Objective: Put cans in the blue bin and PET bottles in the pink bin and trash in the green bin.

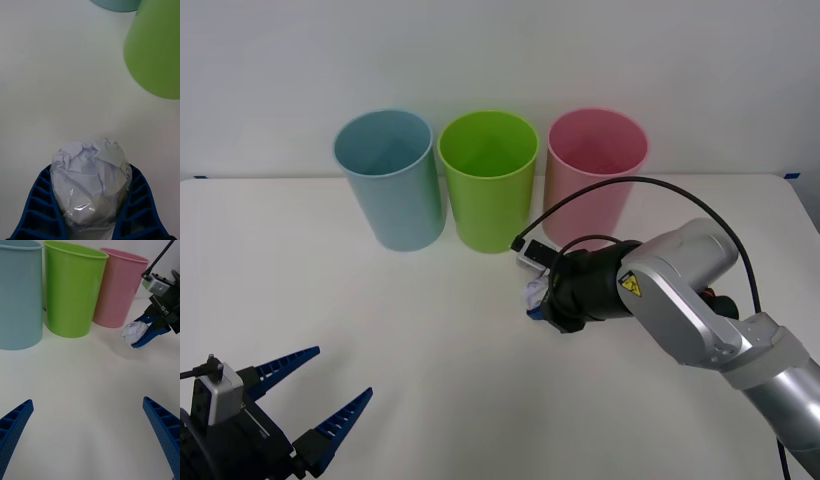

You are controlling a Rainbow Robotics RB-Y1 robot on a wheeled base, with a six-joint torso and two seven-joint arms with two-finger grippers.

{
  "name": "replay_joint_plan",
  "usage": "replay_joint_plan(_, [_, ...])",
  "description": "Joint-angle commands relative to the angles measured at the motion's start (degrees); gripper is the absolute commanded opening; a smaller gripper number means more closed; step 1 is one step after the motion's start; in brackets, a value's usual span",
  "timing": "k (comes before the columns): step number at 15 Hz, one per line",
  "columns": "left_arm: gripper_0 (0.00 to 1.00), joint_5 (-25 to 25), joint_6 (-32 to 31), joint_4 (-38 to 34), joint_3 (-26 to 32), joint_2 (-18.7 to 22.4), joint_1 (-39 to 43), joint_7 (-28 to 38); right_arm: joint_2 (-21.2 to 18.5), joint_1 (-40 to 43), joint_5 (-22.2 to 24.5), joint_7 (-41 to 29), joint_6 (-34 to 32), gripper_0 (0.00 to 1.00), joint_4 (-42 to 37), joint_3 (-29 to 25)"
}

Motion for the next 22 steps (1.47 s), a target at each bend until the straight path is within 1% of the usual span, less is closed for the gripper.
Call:
replay_joint_plan(1, [1.00,0.00,0.00,0.00,0.00,0.00,0.00,0.00,-4.79,5.36,-9.70,1.41,-0.02,0.00,-7.54,-6.31])
replay_joint_plan(2, [1.00,0.00,0.00,0.00,0.00,0.00,0.00,0.00,-5.85,7.11,-14.89,2.99,-0.02,0.00,-9.12,-9.21])
replay_joint_plan(3, [1.00,0.00,0.00,0.00,0.00,0.00,0.00,0.00,-6.03,9.49,-20.95,6.68,-0.11,0.00,-10.09,-13.95])
replay_joint_plan(6, [1.00,0.00,0.00,0.00,0.00,0.00,0.00,0.00,-6.73,11.24,-31.76,14.24,-0.29,0.00,-10.18,-22.13])
replay_joint_plan(9, [1.00,0.00,0.00,0.00,0.00,0.00,0.00,0.00,-6.90,11.16,-38.09,15.56,-1.17,0.00,-10.88,-28.01])
replay_joint_plan(10, [1.00,0.00,0.00,0.00,0.00,0.00,0.00,0.00,-6.90,10.89,-39.15,15.56,-1.17,0.00,-11.49,-29.60])
replay_joint_plan(13, [1.00,0.00,0.00,0.00,0.00,0.00,0.00,0.00,-6.90,9.13,-43.28,14.50,-1.25,0.00,-12.64,-32.23])
replay_joint_plan(15, [1.00,0.00,0.00,0.00,0.00,0.00,0.00,0.00,-6.82,6.41,-44.07,13.10,-1.25,0.00,-12.64,-32.67])
replay_joint_plan(16, [1.00,0.00,0.00,0.00,0.00,0.00,0.00,0.00,-6.73,4.21,-44.33,10.90,-1.25,0.00,-12.64,-32.76])
replay_joint_plan(18, [1.00,0.00,0.00,0.00,0.00,0.00,0.00,0.00,-6.73,0.17,-43.36,7.56,-1.25,0.00,-12.64,-32.41])
replay_joint_plan(20, [1.00,0.00,0.00,0.00,0.00,0.00,0.00,0.00,-6.64,-5.19,-40.64,2.02,-1.25,0.00,-11.76,-30.56])
replay_joint_plan(22, [1.00,0.00,0.00,0.00,0.00,0.00,0.00,0.00,-4.62,-10.11,-35.89,-2.37,-1.25,0.00,-9.56,-28.81])
